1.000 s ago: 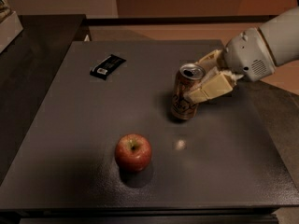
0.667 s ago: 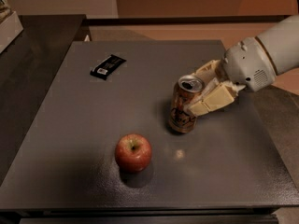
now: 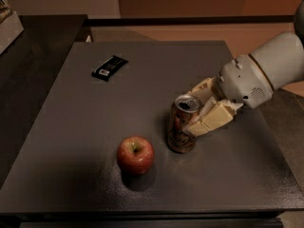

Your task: Move orange can near apple

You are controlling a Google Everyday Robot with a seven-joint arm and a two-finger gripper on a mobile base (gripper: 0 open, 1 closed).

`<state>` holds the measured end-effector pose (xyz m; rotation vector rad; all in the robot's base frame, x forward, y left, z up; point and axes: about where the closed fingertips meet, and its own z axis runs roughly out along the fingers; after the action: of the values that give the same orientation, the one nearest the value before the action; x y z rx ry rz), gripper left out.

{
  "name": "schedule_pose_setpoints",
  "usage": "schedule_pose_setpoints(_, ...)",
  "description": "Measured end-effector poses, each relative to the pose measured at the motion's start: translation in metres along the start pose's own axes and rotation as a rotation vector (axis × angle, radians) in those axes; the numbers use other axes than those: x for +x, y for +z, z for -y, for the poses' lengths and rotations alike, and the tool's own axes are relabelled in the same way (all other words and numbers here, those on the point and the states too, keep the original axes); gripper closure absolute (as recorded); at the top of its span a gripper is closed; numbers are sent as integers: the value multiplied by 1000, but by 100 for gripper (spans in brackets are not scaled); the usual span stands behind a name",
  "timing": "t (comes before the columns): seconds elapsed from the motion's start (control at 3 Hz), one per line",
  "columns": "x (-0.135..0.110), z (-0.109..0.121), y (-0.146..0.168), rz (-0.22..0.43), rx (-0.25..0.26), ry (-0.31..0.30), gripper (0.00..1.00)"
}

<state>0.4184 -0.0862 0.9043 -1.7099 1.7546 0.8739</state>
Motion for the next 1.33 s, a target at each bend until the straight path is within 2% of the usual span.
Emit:
schedule_pose_setpoints(0.67, -1, -1, 20, -11, -4, -9, 36)
schedule_pose_setpoints(1.0, -1, -1, 20, -11, -4, -9, 13)
schedule_pose_setpoints(1.33, -3, -2, 21, -13, -4, -12, 0)
